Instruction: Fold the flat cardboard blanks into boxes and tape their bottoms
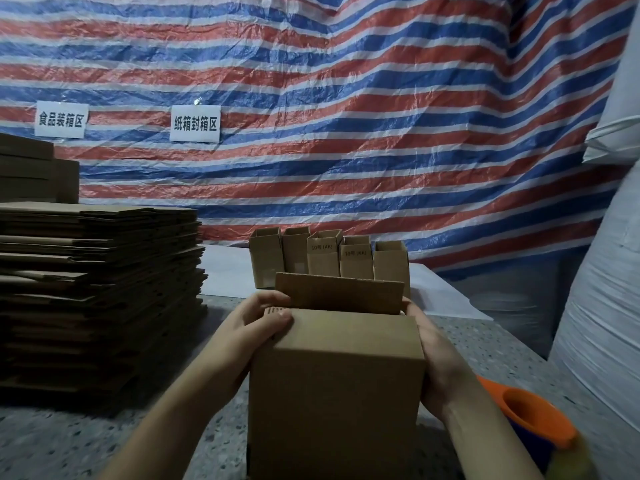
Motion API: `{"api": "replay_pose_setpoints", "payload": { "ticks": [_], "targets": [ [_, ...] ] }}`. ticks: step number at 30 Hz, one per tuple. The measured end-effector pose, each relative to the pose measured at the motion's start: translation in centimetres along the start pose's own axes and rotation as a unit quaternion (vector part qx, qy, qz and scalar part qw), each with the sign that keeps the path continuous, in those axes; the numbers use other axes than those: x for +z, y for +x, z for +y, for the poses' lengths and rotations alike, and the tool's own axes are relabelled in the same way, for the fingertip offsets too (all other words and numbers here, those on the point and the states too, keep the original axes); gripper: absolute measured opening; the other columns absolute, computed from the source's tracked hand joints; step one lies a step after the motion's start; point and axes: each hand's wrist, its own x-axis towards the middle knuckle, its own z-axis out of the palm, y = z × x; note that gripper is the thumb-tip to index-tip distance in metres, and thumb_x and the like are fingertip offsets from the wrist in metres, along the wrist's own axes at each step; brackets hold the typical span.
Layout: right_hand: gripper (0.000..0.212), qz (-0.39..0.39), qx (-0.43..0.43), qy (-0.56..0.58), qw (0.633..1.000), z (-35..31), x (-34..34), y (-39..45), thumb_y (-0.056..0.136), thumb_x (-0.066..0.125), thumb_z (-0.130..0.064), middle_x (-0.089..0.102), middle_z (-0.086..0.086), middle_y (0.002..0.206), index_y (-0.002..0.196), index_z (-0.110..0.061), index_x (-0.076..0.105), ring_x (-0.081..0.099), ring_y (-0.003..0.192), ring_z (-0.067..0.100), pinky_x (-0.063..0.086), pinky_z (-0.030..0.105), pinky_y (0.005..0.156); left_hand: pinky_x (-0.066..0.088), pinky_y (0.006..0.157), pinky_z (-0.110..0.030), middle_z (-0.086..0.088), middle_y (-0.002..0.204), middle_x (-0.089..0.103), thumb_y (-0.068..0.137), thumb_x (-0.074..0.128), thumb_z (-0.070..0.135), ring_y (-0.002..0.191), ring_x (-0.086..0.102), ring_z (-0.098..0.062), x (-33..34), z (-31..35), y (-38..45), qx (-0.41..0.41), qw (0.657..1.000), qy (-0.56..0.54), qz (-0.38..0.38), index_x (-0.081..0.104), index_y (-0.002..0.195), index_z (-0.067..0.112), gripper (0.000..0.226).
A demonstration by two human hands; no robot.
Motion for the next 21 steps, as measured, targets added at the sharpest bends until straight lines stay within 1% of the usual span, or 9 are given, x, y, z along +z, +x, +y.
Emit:
{"api": "replay_pose_setpoints", "payload": {
  "ticks": [4, 7, 9, 10, 12, 15, 17, 19, 21],
  "targets": [
    [0.046, 0.037, 0.044, 0.046, 0.997, 0.46, -0.25, 0.02, 0.089, 0.052, -0.051, 0.075, 0.012, 0.110, 0.129, -0.029, 0.061, 0.075, 0.097, 0.027, 0.061, 0.035, 0.067, 0.056, 0.057, -0.030, -0.006, 0.113, 0.064, 0.068, 0.084, 0.021, 0.078, 0.073, -0.023, 0.11, -0.29, 0.19, -0.005, 0.998, -0.059, 0.014, 0.057, 0.116, 0.035, 0.057],
    [0.053, 0.025, 0.043, 0.051, 0.997, 0.34, -0.17, -0.13, 0.085, 0.050, -0.069, 0.073, 0.012, 0.120, 0.121, -0.033, 0.068, 0.071, 0.110, 0.030, 0.062, 0.037, 0.077, 0.057, 0.061, -0.027, 0.012, 0.112, 0.054, 0.066, 0.074, 0.022, 0.086, 0.073, -0.017, 0.07, -0.02, 0.25, -0.005, 0.998, -0.062, -0.008, 0.045, 0.129, 0.050, 0.075],
    [0.056, 0.011, 0.028, 0.033, 0.999, 0.25, -0.21, -0.22, 0.080, 0.068, -0.062, 0.069, 0.013, 0.126, 0.129, -0.037, 0.063, 0.067, 0.115, 0.032, 0.060, 0.043, 0.088, 0.057, 0.062, -0.025, 0.019, 0.109, 0.049, 0.067, 0.072, 0.022, 0.086, 0.072, -0.012, -0.04, 0.17, 0.28, -0.008, 0.997, -0.069, -0.031, 0.036, 0.134, 0.057, 0.084],
    [0.055, -0.001, 0.022, 0.018, 1.000, 0.16, -0.23, -0.30, 0.076, 0.074, -0.054, 0.070, 0.012, 0.124, 0.128, -0.040, 0.062, 0.068, 0.114, 0.033, 0.060, 0.042, 0.087, 0.057, 0.061, -0.025, 0.020, 0.109, 0.048, 0.068, 0.072, 0.022, 0.086, 0.072, -0.012, -0.09, 0.20, 0.31, -0.010, 0.997, -0.069, -0.039, 0.036, 0.135, 0.058, 0.084],
    [0.042, -0.019, 0.010, 0.004, 1.000, 0.12, -0.32, -0.26, 0.076, 0.074, -0.039, 0.072, 0.011, 0.116, 0.116, -0.046, 0.067, 0.070, 0.107, 0.033, 0.060, 0.037, 0.080, 0.057, 0.061, -0.026, 0.020, 0.111, 0.047, 0.069, 0.072, 0.021, 0.088, 0.073, -0.016, -0.11, 0.28, 0.34, -0.019, 0.996, -0.067, -0.047, 0.038, 0.134, 0.059, 0.082],
    [0.061, -0.004, -0.001, 0.013, 1.000, 0.22, -0.56, -0.14, 0.079, 0.072, -0.027, 0.073, 0.010, 0.112, 0.132, -0.050, 0.053, 0.071, 0.103, 0.037, 0.060, 0.039, 0.076, 0.058, 0.064, -0.031, 0.012, 0.122, 0.049, 0.071, 0.072, 0.019, 0.093, 0.072, -0.026, -0.29, 0.52, 0.39, -0.032, 0.996, -0.058, -0.060, 0.039, 0.138, 0.058, 0.085],
    [0.067, -0.003, -0.002, 0.017, 1.000, 0.33, -0.66, -0.13, 0.078, 0.072, -0.026, 0.070, 0.014, 0.120, 0.137, -0.050, 0.049, 0.071, 0.105, 0.038, 0.060, 0.042, 0.078, 0.058, 0.065, -0.032, 0.004, 0.126, 0.057, 0.073, 0.074, 0.016, 0.096, 0.072, -0.031, -0.55, 0.57, 0.45, -0.035, 0.995, -0.056, -0.069, 0.045, 0.136, 0.055, 0.080],
    [0.055, -0.003, -0.003, 0.020, 1.000, 0.25, -0.58, -0.33, 0.078, 0.074, -0.027, 0.064, 0.019, 0.126, 0.127, -0.048, 0.059, 0.070, 0.105, 0.038, 0.060, 0.044, 0.081, 0.058, 0.066, -0.032, -0.004, 0.118, 0.068, 0.073, 0.079, 0.016, 0.094, 0.071, -0.032, -0.71, 0.48, 0.46, -0.028, 0.995, -0.052, -0.081, 0.058, 0.126, 0.048, 0.066],
    [0.035, 0.005, 0.002, 0.033, 0.999, 0.22, -0.51, -0.50, 0.080, 0.078, -0.026, 0.062, 0.025, 0.125, 0.112, -0.036, 0.069, 0.071, 0.102, 0.037, 0.061, 0.043, 0.079, 0.056, 0.063, -0.031, -0.006, 0.111, 0.071, 0.070, 0.076, 0.017, 0.087, 0.071, -0.029, -0.55, 0.46, 0.28, -0.023, 0.995, -0.054, -0.083, 0.066, 0.112, 0.035, 0.047]
  ]
}}
